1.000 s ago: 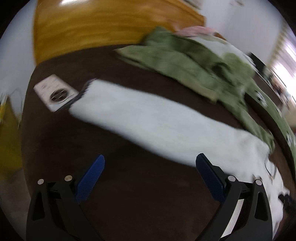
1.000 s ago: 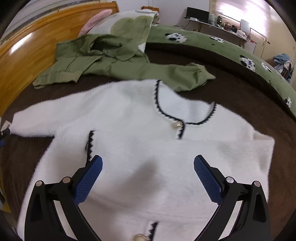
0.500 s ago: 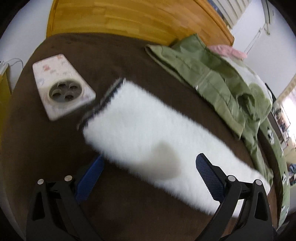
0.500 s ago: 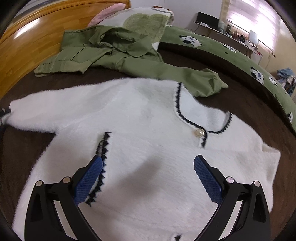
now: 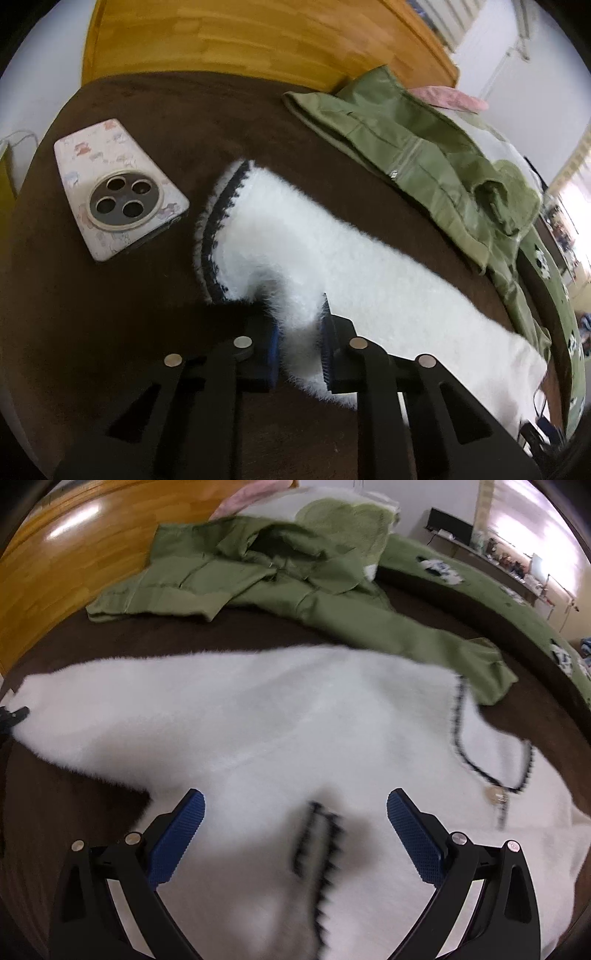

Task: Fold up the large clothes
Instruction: 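Lift the cuff with the left tool and fold it across the body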

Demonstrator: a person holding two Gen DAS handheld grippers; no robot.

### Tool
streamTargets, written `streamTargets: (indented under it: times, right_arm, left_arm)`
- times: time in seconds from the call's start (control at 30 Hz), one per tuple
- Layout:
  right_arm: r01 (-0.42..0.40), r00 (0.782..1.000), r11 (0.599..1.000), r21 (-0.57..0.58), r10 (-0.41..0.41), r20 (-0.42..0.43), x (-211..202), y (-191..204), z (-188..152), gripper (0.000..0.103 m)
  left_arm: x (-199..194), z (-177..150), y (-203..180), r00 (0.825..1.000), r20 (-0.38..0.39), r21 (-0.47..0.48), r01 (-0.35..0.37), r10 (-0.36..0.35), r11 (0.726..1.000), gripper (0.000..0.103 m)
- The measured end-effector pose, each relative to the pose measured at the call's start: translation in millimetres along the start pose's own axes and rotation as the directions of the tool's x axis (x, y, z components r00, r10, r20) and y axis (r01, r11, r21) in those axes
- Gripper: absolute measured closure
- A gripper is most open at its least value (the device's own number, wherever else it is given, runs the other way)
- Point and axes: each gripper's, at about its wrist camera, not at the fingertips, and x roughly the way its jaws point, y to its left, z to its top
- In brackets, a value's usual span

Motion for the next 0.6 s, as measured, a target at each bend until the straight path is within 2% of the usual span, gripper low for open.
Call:
streamTargets:
  times: [0.13,0.23,0.6]
  right_arm:
    - [0.006,0.999,1.000,0.015,-0.005,-0.054,26.0,5.0,-3.8,0.005]
    - [-0.032,0.999,0.998,0.059,0.034,-0.031,29.5,-2.5,-9.3,0.005]
    - [-0.021,1.000,0.998,0.063,0.022,-0.022,23.9,-0.5,-7.6,0.005]
  left_arm:
    - [-5.2,-0.5,0.2,1.000,0.002,0.045,0.021,-0.021,0.999,0.084]
    - [-6.0,1.2,-0.1,1.000,-0.001,0.072,0.028,-0.028,0.997,0.084]
    - [-24.4,18.9,-27.7,0.998,0.028,0.160,0.057,-0.063,0.985,0.084]
